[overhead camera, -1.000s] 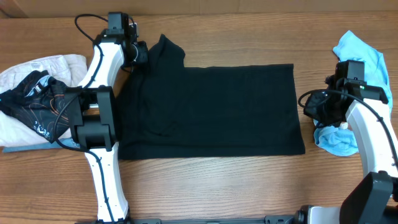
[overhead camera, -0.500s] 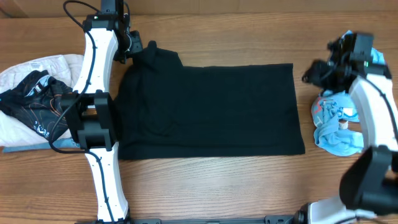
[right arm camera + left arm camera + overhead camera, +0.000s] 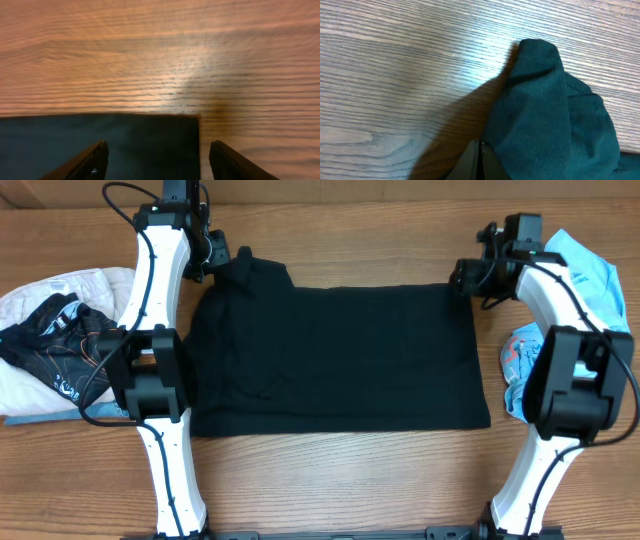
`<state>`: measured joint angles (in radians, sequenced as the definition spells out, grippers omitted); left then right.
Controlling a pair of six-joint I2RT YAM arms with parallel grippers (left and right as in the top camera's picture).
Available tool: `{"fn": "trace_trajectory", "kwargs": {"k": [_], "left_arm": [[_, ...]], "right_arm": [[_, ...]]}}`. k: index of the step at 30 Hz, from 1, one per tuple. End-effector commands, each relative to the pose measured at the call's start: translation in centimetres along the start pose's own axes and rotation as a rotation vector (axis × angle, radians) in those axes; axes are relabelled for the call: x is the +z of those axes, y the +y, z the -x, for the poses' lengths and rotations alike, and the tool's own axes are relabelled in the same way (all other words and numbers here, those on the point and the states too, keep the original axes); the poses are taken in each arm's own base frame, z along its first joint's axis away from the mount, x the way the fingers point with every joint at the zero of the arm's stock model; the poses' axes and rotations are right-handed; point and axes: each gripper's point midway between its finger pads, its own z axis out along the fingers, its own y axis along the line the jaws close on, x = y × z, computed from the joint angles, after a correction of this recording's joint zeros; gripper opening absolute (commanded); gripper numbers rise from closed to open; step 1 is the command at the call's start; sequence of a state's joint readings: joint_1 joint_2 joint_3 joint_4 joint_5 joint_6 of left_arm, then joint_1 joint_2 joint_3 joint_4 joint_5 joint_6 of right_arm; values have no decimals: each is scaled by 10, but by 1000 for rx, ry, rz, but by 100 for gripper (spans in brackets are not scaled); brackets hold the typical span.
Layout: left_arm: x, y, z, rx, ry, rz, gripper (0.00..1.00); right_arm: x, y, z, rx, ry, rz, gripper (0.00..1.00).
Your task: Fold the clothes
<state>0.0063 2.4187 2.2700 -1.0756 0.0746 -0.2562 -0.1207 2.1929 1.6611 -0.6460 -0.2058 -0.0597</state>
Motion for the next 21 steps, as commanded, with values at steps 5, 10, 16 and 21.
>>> {"fn": "trace_trajectory", "kwargs": {"k": [5,10,16,21], "left_arm": [[-5,-6,5,-6,-19,-12,4],[-5,-6,5,-6,-19,-11,4],[-9,-2,9,-11,-32,2,4],[-40,0,20,-7,-80,-6,4]], "right_arm": [[17,-5,2,-13,-1,4,59],[17,-5,8,-18,-25,4,15],[7,-16,12,72,-20,-12,4],[-35,-35,26,168,-4,-36,4]]}}
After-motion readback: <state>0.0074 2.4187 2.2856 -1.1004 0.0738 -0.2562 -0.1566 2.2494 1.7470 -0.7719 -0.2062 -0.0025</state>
